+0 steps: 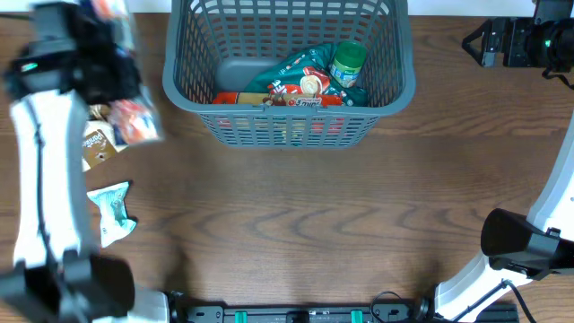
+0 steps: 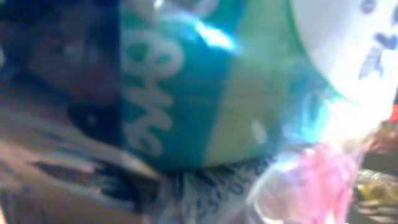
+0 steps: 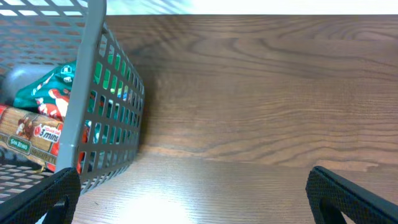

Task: Pack container
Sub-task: 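Grasp the tissue-pack bundle with the left gripper and lift it, then carry the tissue bundle into the basket and open the left gripper, then lower the left gripper onto the dried-mushroom bag and grasp it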

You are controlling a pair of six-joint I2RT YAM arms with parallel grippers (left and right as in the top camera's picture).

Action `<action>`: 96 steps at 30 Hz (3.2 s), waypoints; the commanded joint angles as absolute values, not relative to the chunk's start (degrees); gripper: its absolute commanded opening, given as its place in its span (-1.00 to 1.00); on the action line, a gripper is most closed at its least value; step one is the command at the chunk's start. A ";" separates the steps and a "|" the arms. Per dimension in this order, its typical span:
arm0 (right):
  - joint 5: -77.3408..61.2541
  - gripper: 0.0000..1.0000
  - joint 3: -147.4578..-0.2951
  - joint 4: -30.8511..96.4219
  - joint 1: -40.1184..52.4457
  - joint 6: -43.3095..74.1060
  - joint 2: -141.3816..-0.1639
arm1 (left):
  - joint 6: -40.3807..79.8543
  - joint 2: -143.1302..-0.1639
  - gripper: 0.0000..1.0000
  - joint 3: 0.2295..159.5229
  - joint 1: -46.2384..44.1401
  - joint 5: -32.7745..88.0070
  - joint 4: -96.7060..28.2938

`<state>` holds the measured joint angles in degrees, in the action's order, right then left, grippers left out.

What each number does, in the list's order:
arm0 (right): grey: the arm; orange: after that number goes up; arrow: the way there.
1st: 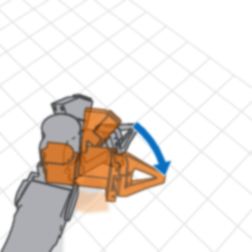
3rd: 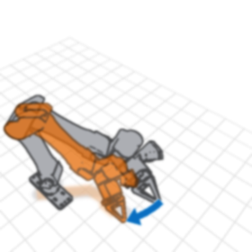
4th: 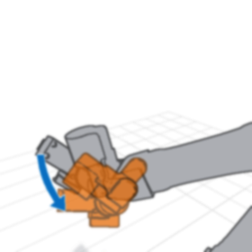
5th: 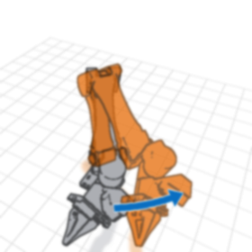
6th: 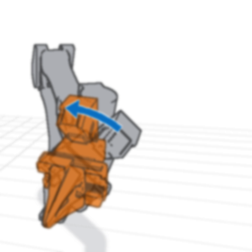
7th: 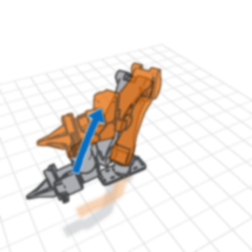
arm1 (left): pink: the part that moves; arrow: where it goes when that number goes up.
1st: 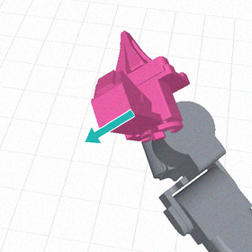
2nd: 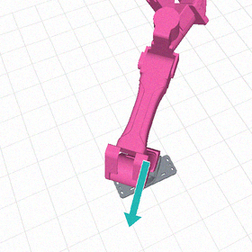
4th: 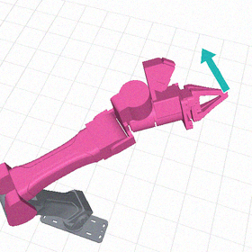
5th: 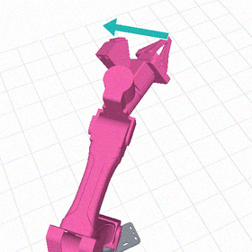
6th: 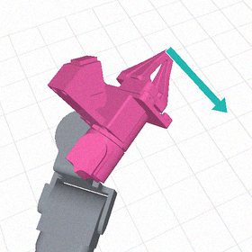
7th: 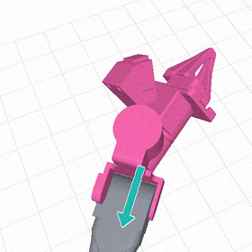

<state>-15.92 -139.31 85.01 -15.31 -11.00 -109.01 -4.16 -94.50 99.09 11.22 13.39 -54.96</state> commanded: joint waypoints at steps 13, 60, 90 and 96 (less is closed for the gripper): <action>-16.56 0.98 -138.96 85.23 -15.66 -12.49 -109.08 | -33.41 -85.73 -0.89 109.10 -4.47 11.79 -51.31; -16.56 0.98 -138.96 88.20 -15.66 -12.51 -109.08 | -51.05 -91.07 0.96 111.68 -17.50 -0.95 -43.11; -16.58 0.99 -138.96 87.53 -15.66 -12.86 -109.08 | -12.36 -124.46 0.97 111.61 26.28 2.02 -56.42; -16.58 0.99 -138.96 88.14 -15.66 -12.25 -109.08 | -13.23 -131.20 0.97 111.61 26.22 4.32 -53.43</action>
